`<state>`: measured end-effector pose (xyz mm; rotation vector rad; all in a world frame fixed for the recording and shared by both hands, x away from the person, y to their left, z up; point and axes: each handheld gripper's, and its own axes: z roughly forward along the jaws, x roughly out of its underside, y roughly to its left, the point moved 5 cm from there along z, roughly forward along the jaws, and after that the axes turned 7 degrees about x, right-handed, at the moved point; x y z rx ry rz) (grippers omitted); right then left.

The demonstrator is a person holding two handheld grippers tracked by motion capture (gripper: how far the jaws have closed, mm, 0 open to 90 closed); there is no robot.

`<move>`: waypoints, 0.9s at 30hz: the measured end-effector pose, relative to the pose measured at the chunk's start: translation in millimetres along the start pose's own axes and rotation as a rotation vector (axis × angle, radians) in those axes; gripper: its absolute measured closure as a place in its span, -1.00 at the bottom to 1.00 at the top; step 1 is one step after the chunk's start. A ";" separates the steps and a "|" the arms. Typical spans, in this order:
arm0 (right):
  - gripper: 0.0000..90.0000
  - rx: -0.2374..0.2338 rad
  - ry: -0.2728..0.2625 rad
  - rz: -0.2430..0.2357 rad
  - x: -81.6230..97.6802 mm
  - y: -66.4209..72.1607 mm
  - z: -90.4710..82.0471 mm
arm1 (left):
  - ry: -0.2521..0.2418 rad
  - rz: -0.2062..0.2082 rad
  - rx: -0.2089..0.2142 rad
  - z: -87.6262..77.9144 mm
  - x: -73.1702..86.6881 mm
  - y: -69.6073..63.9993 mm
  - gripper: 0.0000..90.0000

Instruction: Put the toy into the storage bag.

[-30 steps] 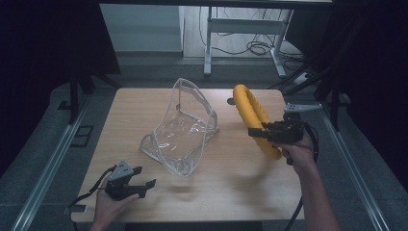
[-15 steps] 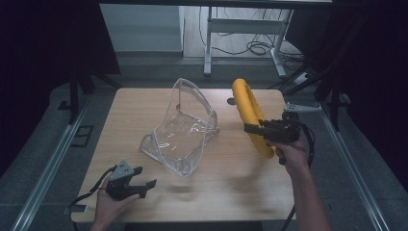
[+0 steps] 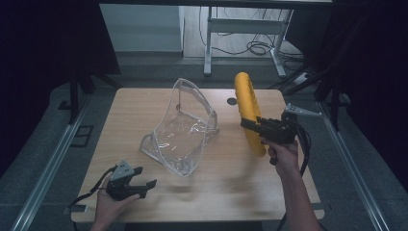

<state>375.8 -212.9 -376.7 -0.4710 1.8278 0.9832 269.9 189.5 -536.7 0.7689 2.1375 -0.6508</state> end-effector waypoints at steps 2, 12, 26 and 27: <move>0.15 -0.004 -0.012 0.001 0.8 1.6 1.6 | 0.001 0.000 0.000 0.1 0.1 0.0 -0.46; 0.15 -0.020 -0.063 0.020 2.5 9.7 8.2 | 0.006 0.002 0.002 1.4 0.8 -0.6 -0.46; 0.15 -0.039 -0.150 0.038 -4.0 20.7 7.6 | 0.005 0.002 0.003 1.9 0.9 -1.0 -0.46; 0.15 -0.039 -0.150 0.038 -4.0 20.7 7.6 | 0.005 0.002 0.003 1.9 0.9 -1.0 -0.46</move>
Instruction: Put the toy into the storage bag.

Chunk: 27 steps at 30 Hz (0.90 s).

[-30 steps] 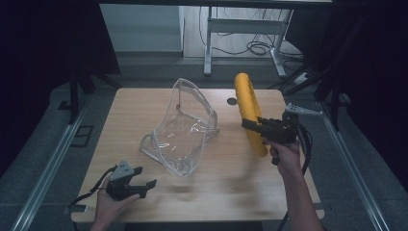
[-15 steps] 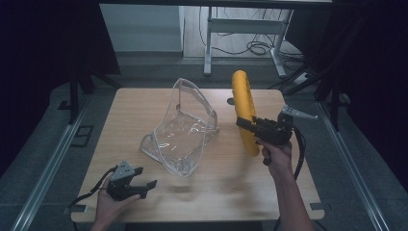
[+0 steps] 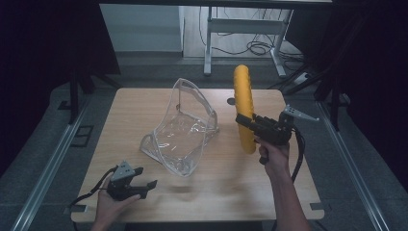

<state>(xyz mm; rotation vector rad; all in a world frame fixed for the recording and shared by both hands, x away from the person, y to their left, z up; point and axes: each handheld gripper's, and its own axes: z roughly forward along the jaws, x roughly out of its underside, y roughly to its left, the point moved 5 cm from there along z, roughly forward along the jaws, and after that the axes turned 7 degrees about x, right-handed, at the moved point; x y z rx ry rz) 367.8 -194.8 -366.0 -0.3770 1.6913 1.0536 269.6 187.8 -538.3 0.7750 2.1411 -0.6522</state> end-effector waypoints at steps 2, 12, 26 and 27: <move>0.15 -0.003 -0.001 -0.003 0.2 0.2 0.9 | 0.001 0.000 0.000 0.0 0.1 -0.1 -0.46; 0.15 -0.011 -0.012 0.001 0.0 4.4 5.1 | 0.005 0.004 0.000 0.6 0.3 0.1 -0.46; 0.15 -0.050 -0.078 -0.029 -15.8 34.0 5.8 | 0.002 0.003 0.001 0.6 0.2 -0.1 -0.46; 0.15 -0.052 -0.080 -0.032 -17.0 35.7 6.0 | 0.002 0.002 0.001 0.5 0.1 -0.1 -0.46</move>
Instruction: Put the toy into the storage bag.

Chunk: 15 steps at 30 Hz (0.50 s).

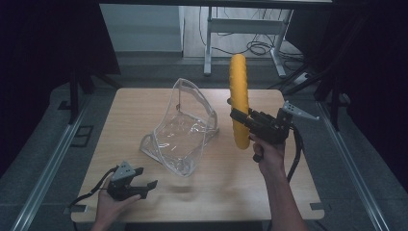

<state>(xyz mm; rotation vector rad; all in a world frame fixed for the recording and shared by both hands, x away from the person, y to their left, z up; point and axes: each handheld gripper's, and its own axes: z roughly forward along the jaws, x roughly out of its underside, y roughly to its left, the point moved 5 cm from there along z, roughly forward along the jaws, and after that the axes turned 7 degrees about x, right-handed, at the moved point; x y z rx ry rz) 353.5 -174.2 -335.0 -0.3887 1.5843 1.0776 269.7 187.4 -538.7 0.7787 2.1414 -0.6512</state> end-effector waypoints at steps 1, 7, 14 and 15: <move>0.15 -0.002 -0.002 -0.003 -0.8 0.9 0.4 | 0.000 0.000 0.000 -0.1 -0.1 0.0 -0.46; 0.15 -0.020 -0.009 -0.019 -6.1 11.4 4.8 | 0.002 -0.001 0.002 0.7 0.2 -0.3 -0.46; 0.15 -0.038 -0.018 -0.020 -8.8 19.5 10.2 | 0.002 -0.003 0.003 1.2 0.2 -0.4 -0.46; 0.15 -0.038 -0.018 -0.020 -8.8 19.5 10.2 | 0.002 -0.003 0.003 1.2 0.2 -0.4 -0.46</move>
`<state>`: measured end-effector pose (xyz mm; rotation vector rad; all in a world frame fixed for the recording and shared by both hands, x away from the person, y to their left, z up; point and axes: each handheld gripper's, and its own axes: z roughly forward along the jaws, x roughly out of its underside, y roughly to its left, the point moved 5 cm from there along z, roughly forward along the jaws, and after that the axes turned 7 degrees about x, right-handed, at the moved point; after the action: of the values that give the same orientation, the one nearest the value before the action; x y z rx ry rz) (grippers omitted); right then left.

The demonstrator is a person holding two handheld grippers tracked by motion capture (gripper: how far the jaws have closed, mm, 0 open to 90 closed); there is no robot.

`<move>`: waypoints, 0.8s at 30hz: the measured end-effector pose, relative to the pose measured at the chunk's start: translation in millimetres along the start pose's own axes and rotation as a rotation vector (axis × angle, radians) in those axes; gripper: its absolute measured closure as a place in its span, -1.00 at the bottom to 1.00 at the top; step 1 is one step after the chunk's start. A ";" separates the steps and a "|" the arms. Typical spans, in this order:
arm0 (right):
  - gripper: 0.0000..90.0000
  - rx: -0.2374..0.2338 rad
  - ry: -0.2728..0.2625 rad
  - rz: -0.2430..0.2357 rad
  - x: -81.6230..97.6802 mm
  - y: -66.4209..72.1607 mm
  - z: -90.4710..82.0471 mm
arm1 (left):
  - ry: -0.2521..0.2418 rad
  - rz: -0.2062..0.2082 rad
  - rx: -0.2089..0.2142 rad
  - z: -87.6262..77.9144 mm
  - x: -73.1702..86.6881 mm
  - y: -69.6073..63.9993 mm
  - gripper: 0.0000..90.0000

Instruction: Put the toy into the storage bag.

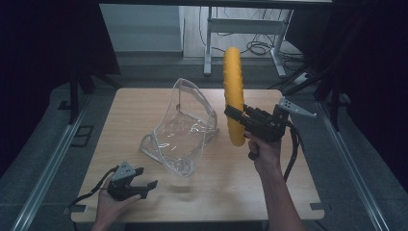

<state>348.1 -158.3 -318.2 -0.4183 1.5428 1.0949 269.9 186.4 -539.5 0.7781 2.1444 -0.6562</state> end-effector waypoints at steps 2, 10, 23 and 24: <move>0.15 0.000 -0.002 -0.004 -0.2 1.7 2.2 | 0.001 0.000 0.002 0.9 0.2 -0.1 -0.46; 0.15 -0.015 -0.033 -0.024 -6.1 12.9 9.3 | 0.000 -0.001 0.003 0.6 0.1 -0.3 -0.46; 0.15 -0.072 -0.057 -0.080 -16.1 41.8 26.1 | 0.003 0.002 0.006 1.8 0.3 -0.2 -0.46; 0.15 -0.079 -0.058 -0.079 -15.9 43.6 28.7 | 0.002 0.000 0.007 2.2 0.3 -0.4 -0.46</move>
<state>336.2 -117.8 -283.7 -0.4935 1.4241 1.0993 270.4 184.9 -540.9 0.7829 2.1454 -0.6638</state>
